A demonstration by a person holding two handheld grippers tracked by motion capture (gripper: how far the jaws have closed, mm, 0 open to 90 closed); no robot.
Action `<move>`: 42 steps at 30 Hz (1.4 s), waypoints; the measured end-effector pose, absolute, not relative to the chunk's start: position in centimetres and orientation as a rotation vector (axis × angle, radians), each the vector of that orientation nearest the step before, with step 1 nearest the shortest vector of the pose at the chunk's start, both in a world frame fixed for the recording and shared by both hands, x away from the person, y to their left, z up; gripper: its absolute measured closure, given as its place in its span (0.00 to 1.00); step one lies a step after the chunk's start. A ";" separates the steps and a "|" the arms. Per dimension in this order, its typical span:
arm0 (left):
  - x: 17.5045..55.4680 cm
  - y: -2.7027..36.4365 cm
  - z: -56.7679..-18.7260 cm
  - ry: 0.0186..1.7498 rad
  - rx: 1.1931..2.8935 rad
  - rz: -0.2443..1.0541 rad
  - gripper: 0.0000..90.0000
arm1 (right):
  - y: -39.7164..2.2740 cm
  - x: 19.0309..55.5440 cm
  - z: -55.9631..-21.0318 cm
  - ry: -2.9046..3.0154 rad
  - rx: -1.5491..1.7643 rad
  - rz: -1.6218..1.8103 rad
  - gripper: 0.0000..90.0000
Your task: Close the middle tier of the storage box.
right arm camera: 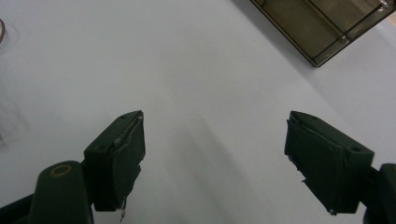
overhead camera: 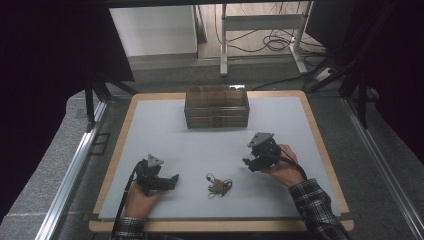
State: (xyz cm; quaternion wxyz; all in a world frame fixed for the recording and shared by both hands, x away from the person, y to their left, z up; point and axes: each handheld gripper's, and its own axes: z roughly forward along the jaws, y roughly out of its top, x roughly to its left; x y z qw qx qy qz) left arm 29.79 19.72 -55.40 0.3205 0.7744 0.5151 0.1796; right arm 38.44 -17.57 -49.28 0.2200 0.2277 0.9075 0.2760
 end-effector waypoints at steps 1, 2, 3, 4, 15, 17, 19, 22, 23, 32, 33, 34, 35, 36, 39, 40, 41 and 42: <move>29.8 19.7 -55.4 1.353 2.035 0.472 0.01 | -17.5 38.5 -49.3 2.511 0.629 0.764 0.22; 29.8 19.7 -55.4 1.353 2.036 0.473 0.01 | -17.4 38.5 -49.3 2.510 0.625 0.762 0.22; 29.8 19.7 -55.4 1.353 2.035 0.472 0.01 | -17.3 38.6 -49.3 2.506 0.618 0.755 0.22; 29.8 19.7 -55.4 1.353 2.035 0.472 0.01 | -17.2 38.6 -49.3 2.505 0.613 0.751 0.22; 29.8 19.7 -55.4 1.354 2.035 0.472 0.01 | -16.4 39.1 -49.4 2.484 0.583 0.716 0.25; 29.8 19.7 -55.4 1.354 2.035 0.472 0.01 | -16.2 39.2 -49.5 2.477 0.572 0.704 0.25; 29.8 19.7 -55.4 1.353 2.036 0.473 0.01 | -16.1 39.2 -49.5 2.479 0.571 0.701 0.25; 29.8 19.7 -55.4 1.353 2.035 0.472 0.01 | -15.9 39.3 -49.5 2.475 0.556 0.687 0.26; 29.8 19.7 -55.4 1.353 2.035 0.472 0.01 | -15.8 39.3 -49.6 2.473 0.547 0.679 0.27; 29.8 19.7 -55.4 1.354 2.035 0.472 0.01 | -15.2 39.5 -49.6 2.457 0.498 0.642 0.32; 29.8 19.7 -55.4 1.353 2.035 0.473 0.01 | -15.1 39.5 -49.7 2.455 0.495 0.639 0.32; 29.8 19.7 -55.4 1.353 2.035 0.473 0.01 | -15.1 39.5 -49.7 2.453 0.490 0.635 0.33; 29.8 19.7 -55.4 1.353 2.035 0.472 0.01 | -15.0 39.6 -49.7 2.452 0.488 0.632 0.34; 29.8 19.7 -55.4 1.354 2.035 0.472 0.01 | -15.0 39.6 -49.7 2.447 0.485 0.627 0.35; 29.8 19.7 -55.4 1.353 2.035 0.472 0.01 | -14.7 39.7 -49.7 2.436 0.465 0.614 0.36; 29.8 19.7 -55.4 1.353 2.035 0.472 0.01 | -14.7 39.7 -49.7 2.436 0.465 0.614 0.36; 29.8 19.7 -55.4 1.353 2.035 0.472 0.01 | -14.7 39.7 -49.7 2.435 0.464 0.609 0.36; 29.8 19.7 -55.4 1.354 2.035 0.472 0.01 | -14.6 39.8 -49.7 2.433 0.460 0.605 0.37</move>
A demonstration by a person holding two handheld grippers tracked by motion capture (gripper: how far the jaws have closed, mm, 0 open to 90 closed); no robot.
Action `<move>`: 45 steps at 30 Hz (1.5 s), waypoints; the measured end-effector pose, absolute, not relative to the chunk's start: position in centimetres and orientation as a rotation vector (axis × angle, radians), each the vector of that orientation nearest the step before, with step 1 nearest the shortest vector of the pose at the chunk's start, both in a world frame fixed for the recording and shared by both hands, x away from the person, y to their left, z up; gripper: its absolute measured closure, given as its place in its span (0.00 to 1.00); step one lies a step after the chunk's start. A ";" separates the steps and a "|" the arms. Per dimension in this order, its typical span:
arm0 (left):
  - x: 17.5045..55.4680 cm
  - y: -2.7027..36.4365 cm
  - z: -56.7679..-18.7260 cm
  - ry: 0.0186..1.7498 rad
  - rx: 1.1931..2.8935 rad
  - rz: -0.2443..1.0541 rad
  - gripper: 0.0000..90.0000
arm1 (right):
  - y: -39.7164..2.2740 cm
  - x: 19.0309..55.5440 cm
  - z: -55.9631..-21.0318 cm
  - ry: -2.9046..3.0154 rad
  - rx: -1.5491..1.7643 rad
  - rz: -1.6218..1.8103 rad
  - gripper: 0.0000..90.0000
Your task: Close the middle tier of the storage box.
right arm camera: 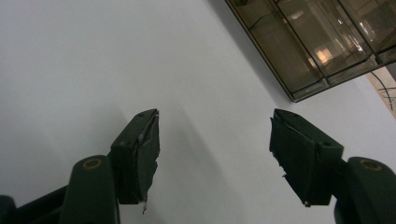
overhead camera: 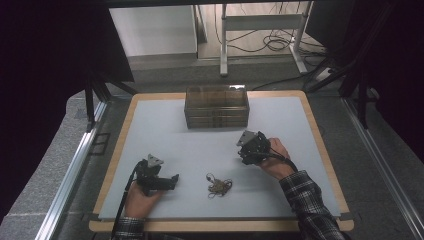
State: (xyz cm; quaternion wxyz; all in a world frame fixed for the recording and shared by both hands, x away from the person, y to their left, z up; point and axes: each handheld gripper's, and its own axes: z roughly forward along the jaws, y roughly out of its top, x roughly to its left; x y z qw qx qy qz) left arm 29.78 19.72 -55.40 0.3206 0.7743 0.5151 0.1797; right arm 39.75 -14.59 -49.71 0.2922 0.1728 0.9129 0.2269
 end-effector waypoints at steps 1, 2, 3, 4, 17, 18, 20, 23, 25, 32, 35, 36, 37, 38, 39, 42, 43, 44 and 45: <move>29.8 19.7 -55.4 1.353 2.035 0.473 0.01 | -14.5 39.8 -49.7 2.426 0.460 0.602 0.37; 29.8 19.7 -55.4 1.353 2.035 0.473 0.01 | -14.4 39.8 -49.7 2.423 0.458 0.600 0.38; 29.8 19.7 -55.4 1.353 2.035 0.472 0.01 | -14.4 39.8 -49.8 2.420 0.456 0.598 0.38; 29.8 19.7 -55.4 1.353 2.035 0.472 0.01 | -14.3 39.8 -49.8 2.419 0.452 0.594 0.38; 29.8 19.7 -55.4 1.353 2.035 0.473 0.01 | -13.7 40.1 -50.1 2.408 0.410 0.553 0.38; 29.8 19.7 -55.4 1.353 2.035 0.473 0.01 | -13.6 40.2 -50.1 2.404 0.403 0.546 0.38; 29.8 19.7 -55.4 1.353 2.035 0.473 0.01 | -13.6 40.2 -50.1 2.403 0.401 0.544 0.38; 29.8 19.7 -55.4 1.353 2.035 0.473 0.01 | -13.5 40.3 -50.0 2.395 0.394 0.535 0.38; 29.8 19.7 -55.4 1.353 2.035 0.473 0.01 | -13.3 40.4 -50.0 2.392 0.384 0.527 0.38; 29.8 19.7 -55.4 1.353 2.035 0.473 0.01 | -12.9 40.5 -49.9 2.377 0.356 0.507 0.38; 29.8 19.7 -55.4 1.353 2.034 0.473 0.01 | -12.6 40.5 -50.0 2.366 0.344 0.495 0.38; 29.8 19.7 -55.4 1.353 2.035 0.473 0.01 | -12.5 40.6 -50.0 2.362 0.334 0.485 0.38; 29.8 19.7 -55.4 1.353 2.034 0.473 0.01 | -12.5 40.6 -50.0 2.362 0.334 0.485 0.38; 29.8 19.7 -55.4 1.353 2.034 0.473 0.01 | -12.4 40.7 -50.1 2.357 0.327 0.480 0.38; 29.8 19.7 -55.4 1.353 2.035 0.473 0.01 | -12.4 40.7 -50.1 2.356 0.326 0.478 0.38; 29.8 19.7 -55.4 1.353 2.035 0.473 0.01 | -12.2 40.8 -50.1 2.354 0.321 0.473 0.38; 29.8 19.7 -55.4 1.353 2.035 0.473 0.01 | -12.2 40.8 -50.1 2.354 0.321 0.473 0.38; 29.8 19.7 -55.4 1.353 2.034 0.473 0.01 | -12.2 40.8 -50.1 2.351 0.318 0.469 0.38; 29.8 19.7 -55.4 1.353 2.035 0.473 0.01 | -12.1 40.9 -50.1 2.350 0.314 0.465 0.38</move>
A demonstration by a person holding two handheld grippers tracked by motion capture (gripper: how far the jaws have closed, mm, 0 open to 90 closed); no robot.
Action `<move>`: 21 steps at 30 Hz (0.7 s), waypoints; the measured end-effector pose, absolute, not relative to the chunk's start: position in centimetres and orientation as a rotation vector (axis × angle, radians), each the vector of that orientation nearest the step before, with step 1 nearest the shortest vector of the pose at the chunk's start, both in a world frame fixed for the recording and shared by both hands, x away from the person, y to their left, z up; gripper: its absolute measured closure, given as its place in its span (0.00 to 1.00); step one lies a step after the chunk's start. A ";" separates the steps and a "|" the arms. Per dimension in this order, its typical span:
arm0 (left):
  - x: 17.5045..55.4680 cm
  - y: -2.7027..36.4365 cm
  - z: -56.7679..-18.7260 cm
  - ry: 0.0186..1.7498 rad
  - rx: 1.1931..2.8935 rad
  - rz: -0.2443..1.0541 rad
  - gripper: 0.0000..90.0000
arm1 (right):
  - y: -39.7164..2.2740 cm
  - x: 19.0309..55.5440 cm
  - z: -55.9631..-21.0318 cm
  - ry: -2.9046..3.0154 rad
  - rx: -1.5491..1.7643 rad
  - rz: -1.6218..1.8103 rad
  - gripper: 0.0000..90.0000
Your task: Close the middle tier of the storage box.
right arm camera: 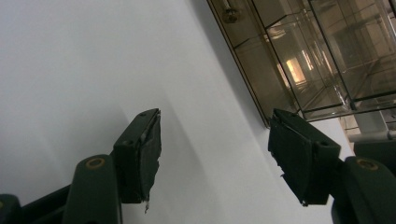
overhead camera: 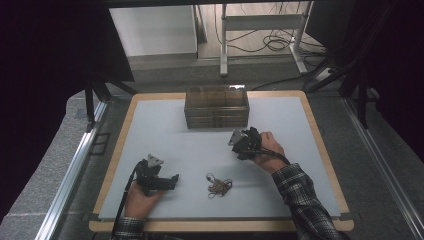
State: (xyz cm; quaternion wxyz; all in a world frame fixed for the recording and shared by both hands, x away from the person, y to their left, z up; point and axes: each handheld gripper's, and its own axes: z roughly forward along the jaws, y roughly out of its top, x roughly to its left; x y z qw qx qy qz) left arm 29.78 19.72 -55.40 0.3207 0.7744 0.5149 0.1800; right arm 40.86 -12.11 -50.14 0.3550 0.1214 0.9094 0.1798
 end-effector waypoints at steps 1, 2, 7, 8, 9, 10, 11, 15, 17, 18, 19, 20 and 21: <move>29.8 19.7 -55.4 1.353 2.035 0.473 0.01 | -12.1 40.9 -50.2 2.346 0.310 0.462 0.38; 29.8 19.7 -55.4 1.353 2.035 0.473 0.01 | -12.0 40.9 -50.2 2.343 0.305 0.458 0.38; 29.8 19.7 -55.4 1.353 2.035 0.473 0.01 | -11.7 41.0 -50.1 2.329 0.288 0.448 0.38; 29.8 19.7 -55.4 1.353 2.035 0.473 0.01 | -11.6 41.0 -50.1 2.326 0.284 0.447 0.38; 29.8 19.7 -55.4 1.353 2.035 0.473 0.01 | -11.6 41.0 -50.1 2.324 0.282 0.444 0.38; 29.8 19.7 -55.4 1.353 2.035 0.473 0.01 | -11.5 41.0 -50.1 2.320 0.278 0.440 0.38; 29.8 19.7 -55.4 1.353 2.035 0.473 0.01 | -11.4 41.0 -50.1 2.319 0.277 0.438 0.38; 29.8 19.7 -55.4 1.353 2.035 0.473 0.01 | -11.3 41.2 -50.2 2.314 0.259 0.428 0.38; 29.8 19.7 -55.4 1.353 2.035 0.473 0.01 | -11.2 41.2 -50.2 2.313 0.259 0.425 0.38; 29.8 19.7 -55.4 1.353 2.035 0.473 0.01 | -11.2 41.2 -50.3 2.311 0.257 0.423 0.38; 29.8 19.7 -55.4 1.353 2.035 0.473 0.01 | -11.1 41.3 -50.3 2.309 0.254 0.421 0.38; 29.8 19.7 -55.4 1.353 2.035 0.473 0.01 | -11.1 41.3 -50.3 2.308 0.252 0.419 0.38; 29.8 19.7 -55.4 1.353 2.035 0.473 0.01 | -11.1 41.3 -50.3 2.305 0.248 0.417 0.38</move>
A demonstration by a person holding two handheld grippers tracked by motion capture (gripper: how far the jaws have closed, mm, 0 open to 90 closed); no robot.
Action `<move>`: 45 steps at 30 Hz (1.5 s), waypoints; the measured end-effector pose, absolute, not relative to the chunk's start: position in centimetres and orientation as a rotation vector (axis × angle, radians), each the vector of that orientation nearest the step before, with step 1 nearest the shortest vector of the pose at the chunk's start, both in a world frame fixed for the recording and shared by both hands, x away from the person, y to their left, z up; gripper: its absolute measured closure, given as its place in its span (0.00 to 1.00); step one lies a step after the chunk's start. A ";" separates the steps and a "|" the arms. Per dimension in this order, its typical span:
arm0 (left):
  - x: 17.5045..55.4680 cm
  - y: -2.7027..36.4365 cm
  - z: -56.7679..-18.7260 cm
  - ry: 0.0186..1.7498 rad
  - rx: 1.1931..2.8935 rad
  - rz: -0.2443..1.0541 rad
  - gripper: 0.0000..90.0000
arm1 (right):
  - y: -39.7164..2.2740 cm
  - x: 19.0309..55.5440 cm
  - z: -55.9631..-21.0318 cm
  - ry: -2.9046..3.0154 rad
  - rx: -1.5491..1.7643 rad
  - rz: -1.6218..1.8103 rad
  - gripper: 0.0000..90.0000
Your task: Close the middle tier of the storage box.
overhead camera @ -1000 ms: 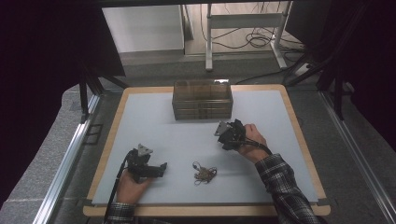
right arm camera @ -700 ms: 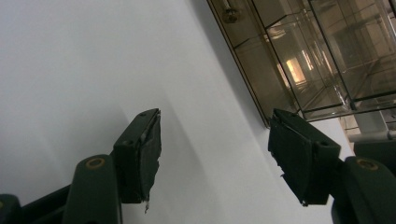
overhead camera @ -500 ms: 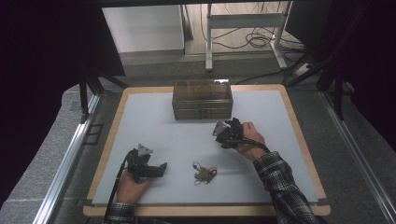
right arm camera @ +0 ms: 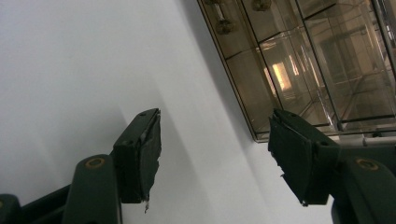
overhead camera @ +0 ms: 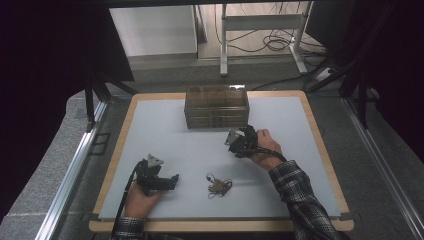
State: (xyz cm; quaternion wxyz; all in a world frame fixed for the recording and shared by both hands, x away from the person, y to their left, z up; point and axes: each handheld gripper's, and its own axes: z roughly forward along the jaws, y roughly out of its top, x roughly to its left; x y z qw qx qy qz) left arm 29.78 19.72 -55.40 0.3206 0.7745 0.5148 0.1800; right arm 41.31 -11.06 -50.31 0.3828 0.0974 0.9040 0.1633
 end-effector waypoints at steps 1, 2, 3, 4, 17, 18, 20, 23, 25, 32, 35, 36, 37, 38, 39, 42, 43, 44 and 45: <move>29.8 19.7 -55.4 1.353 2.035 0.473 0.01 | -11.0 41.3 -50.3 2.303 0.249 0.417 0.38; 29.8 19.7 -55.4 1.353 2.035 0.473 0.01 | -11.0 41.3 -50.3 2.300 0.246 0.415 0.38; 29.8 19.7 -55.4 1.353 2.035 0.473 0.01 | -10.9 41.4 -50.3 2.298 0.241 0.413 0.38; 29.8 19.7 -55.4 1.353 2.035 0.473 0.01 | -10.8 41.4 -50.3 2.297 0.241 0.410 0.38; 29.8 19.7 -55.4 1.352 2.035 0.473 0.01 | -9.7 41.7 -50.5 2.258 0.184 0.394 0.40; 29.8 19.7 -55.4 1.352 2.036 0.474 0.01 | -9.6 41.8 -50.5 2.255 0.170 0.382 0.40; 29.8 19.7 -55.4 1.352 2.035 0.473 0.01 | -9.4 41.8 -50.6 2.247 0.175 0.387 0.41; 29.8 19.7 -55.4 1.352 2.035 0.473 0.01 | -9.2 42.0 -50.7 2.239 0.165 0.384 0.41; 29.8 19.7 -55.4 1.352 2.035 0.473 0.01 | -9.1 42.1 -50.7 2.233 0.143 0.368 0.41; 29.8 19.7 -55.4 1.352 2.036 0.474 0.01 | -8.6 42.3 -51.0 2.213 0.124 0.345 0.41; 29.8 19.7 -55.4 1.352 2.035 0.473 0.01 | -8.4 42.4 -51.2 2.203 0.102 0.330 0.41; 29.8 19.7 -55.4 1.352 2.035 0.474 0.01 | -8.3 42.4 -51.2 2.198 0.100 0.325 0.41; 29.8 19.7 -55.4 1.352 2.035 0.473 0.01 | -8.3 42.5 -51.2 2.194 0.092 0.321 0.41; 29.8 19.7 -55.4 1.352 2.035 0.473 0.01 | -8.1 42.5 -51.4 2.187 0.083 0.313 0.42; 29.8 19.7 -55.4 1.352 2.036 0.474 0.01 | -8.1 42.5 -51.4 2.187 0.083 0.313 0.42; 29.8 19.7 -55.4 1.352 2.036 0.474 0.01 | -7.9 42.5 -51.4 2.179 0.069 0.301 0.43; 29.8 19.7 -55.4 1.352 2.035 0.473 0.01 | -7.8 42.5 -51.5 2.171 0.063 0.294 0.44; 29.8 19.7 -55.4 1.352 2.035 0.473 0.01 | -7.8 42.5 -51.5 2.167 0.050 0.288 0.45; 29.8 19.7 -55.4 1.352 2.035 0.473 0.01 | -7.7 42.5 -51.5 2.163 0.053 0.283 0.45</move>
